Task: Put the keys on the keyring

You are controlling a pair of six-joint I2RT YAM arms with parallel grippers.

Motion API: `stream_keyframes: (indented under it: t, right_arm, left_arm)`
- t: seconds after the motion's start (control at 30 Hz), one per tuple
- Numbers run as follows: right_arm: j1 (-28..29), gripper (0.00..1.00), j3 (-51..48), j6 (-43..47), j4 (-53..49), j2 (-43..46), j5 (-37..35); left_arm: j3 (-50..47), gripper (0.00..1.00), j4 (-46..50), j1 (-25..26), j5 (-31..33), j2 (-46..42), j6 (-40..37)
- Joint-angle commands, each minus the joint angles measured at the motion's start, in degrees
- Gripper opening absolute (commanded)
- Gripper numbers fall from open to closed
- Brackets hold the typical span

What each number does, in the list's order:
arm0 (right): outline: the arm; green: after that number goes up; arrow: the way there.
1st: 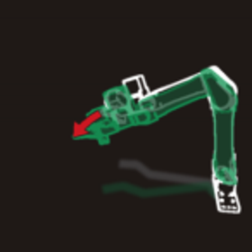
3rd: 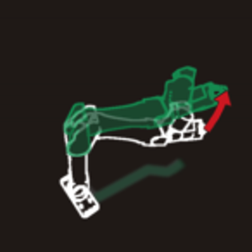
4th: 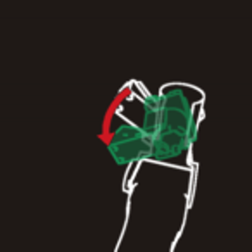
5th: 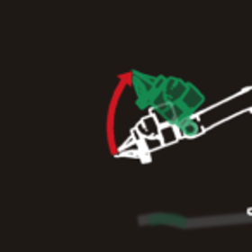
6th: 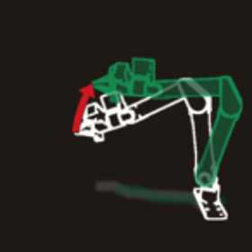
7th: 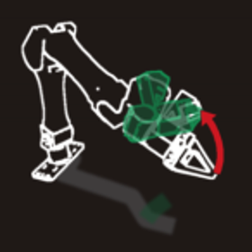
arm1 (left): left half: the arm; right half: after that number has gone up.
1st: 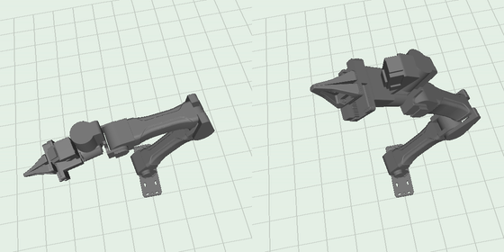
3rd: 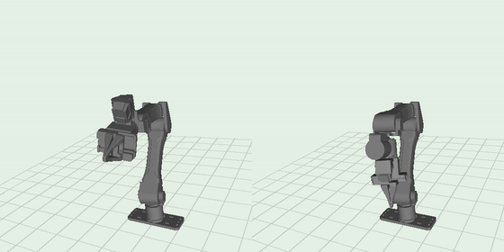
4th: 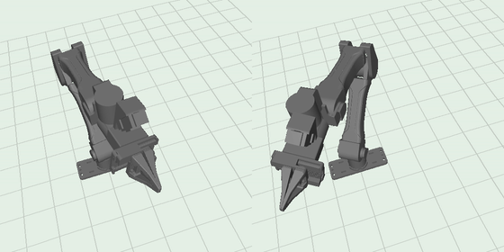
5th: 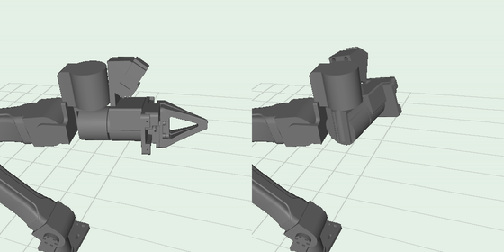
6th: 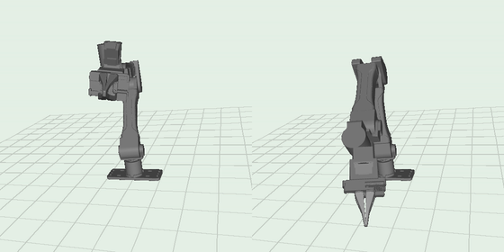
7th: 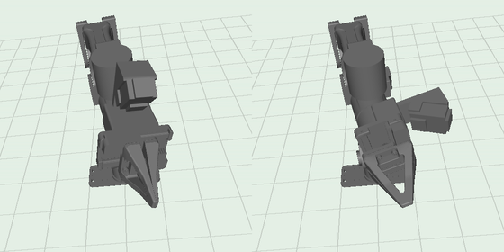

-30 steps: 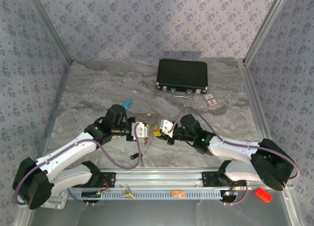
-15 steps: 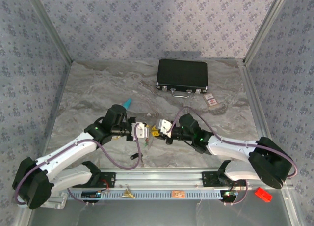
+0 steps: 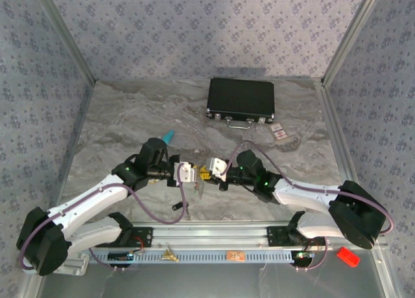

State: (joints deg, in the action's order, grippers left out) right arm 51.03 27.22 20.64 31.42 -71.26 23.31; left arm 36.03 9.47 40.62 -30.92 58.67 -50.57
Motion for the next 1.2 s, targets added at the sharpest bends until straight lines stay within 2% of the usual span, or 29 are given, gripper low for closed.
stream_keyframes:
  t: [0.0,0.07,0.13,0.2,0.33,0.5,0.8,1.0,1.17]
  right_arm:
    - [0.7,0.06,2.3,0.1,1.1,0.5,1.5]
    - [0.7,0.0,2.3,0.3,0.8,0.6,1.4]
    - [0.7,0.0,2.4,0.6,0.1,0.5,1.0]
    - [0.7,0.0,2.4,0.8,-0.6,0.5,0.6]
    - [0.7,0.0,2.6,1.3,-1.6,0.5,0.1]
    - [0.7,0.0,2.9,1.8,-2.9,0.5,-0.2]
    - [1.4,0.0,3.6,2.4,-3.1,0.4,-0.3]
    - [1.6,0.12,3.5,1.9,-2.0,0.3,-0.8]
    - [1.9,0.15,3.5,1.7,-1.2,-0.2,-0.8]
  left_arm:
    - [0.6,0.0,0.6,0.3,-2.7,0.2,-1.6]
    - [0.6,0.01,0.5,0.3,-2.1,0.1,-1.6]
    - [0.4,0.11,0.5,0.3,-1.1,-0.5,-1.4]
    - [0.2,0.16,0.7,0.3,-0.4,-1.1,-1.3]
    - [0.0,0.18,1.4,0.2,0.8,-2.0,-1.1]
    - [-0.2,0.15,1.7,0.0,1.5,-2.8,-0.7]
    - [0.3,0.0,1.7,-0.1,0.6,-2.1,-0.8]
    - [0.3,0.0,1.8,-0.2,0.3,-2.1,-0.6]
    - [0.2,0.0,1.5,-0.2,-0.4,-2.2,0.2]
